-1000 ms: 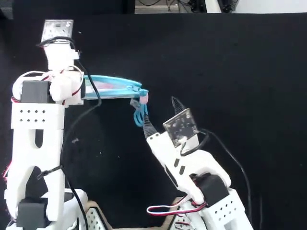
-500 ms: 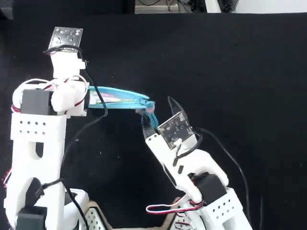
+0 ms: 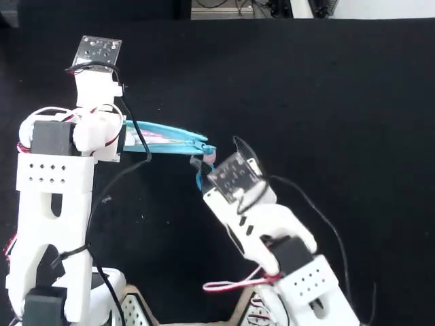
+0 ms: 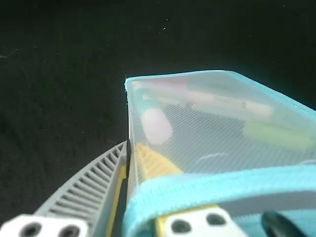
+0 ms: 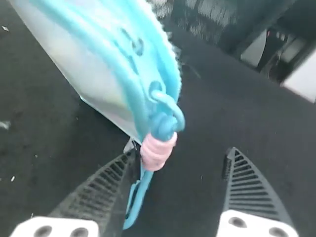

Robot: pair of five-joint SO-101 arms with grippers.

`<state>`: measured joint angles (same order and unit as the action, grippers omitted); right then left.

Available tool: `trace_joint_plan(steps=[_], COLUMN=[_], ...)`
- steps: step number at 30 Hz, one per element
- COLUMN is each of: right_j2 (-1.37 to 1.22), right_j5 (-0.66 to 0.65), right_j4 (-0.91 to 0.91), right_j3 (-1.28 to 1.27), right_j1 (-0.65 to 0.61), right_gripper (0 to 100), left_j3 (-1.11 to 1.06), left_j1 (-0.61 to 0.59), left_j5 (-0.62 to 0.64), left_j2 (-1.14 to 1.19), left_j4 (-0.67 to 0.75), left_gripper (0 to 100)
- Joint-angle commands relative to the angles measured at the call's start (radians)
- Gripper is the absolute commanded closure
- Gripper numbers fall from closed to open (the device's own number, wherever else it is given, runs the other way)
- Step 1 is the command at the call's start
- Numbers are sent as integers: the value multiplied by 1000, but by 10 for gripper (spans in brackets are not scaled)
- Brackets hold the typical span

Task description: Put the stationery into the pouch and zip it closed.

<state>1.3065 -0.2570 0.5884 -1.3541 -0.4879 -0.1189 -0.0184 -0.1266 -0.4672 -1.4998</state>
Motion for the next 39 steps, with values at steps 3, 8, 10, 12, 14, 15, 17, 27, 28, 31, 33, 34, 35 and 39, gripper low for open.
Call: trace_joint_plan(steps=[3,8,10,12,14,15,17,27,28,31,33,34,35,39], right_j2=[-136,-62,-27,-1,10,10,12,21,21,21,21,21,21,21], right_j5=[-71,-132,-127,-127,-127,-127,-127,31,31,28,28,26,26,29], right_j4=[-26,23,29,28,21,18,-17,-48,-34,8,55,86,118,170], right_j3=[127,127,122,110,96,93,87,62,62,65,88,108,128,173], right_j1=[20,6,-14,-34,-51,-58,-61,72,74,64,48,40,31,-28], right_gripper=[726,726,727,727,752,777,834,987,987,987,987,987,987,987], left_j3=[15,-13,-12,-12,-12,-12,-12,-12,-12,-12,-12,-12,-13,-13], left_j1=[15,15,16,19,21,22,22,15,15,15,15,15,15,18], left_j5=[-11,-14,-14,-14,-11,-11,-9,-9,-11,-11,-11,-11,-11,-9], left_j2=[18,14,18,18,17,17,17,15,17,18,18,18,18,18], left_j4=[3,11,11,11,11,9,9,5,5,6,6,6,6,5], left_gripper=[970,970,970,970,970,970,970,970,970,970,970,970,970,970])
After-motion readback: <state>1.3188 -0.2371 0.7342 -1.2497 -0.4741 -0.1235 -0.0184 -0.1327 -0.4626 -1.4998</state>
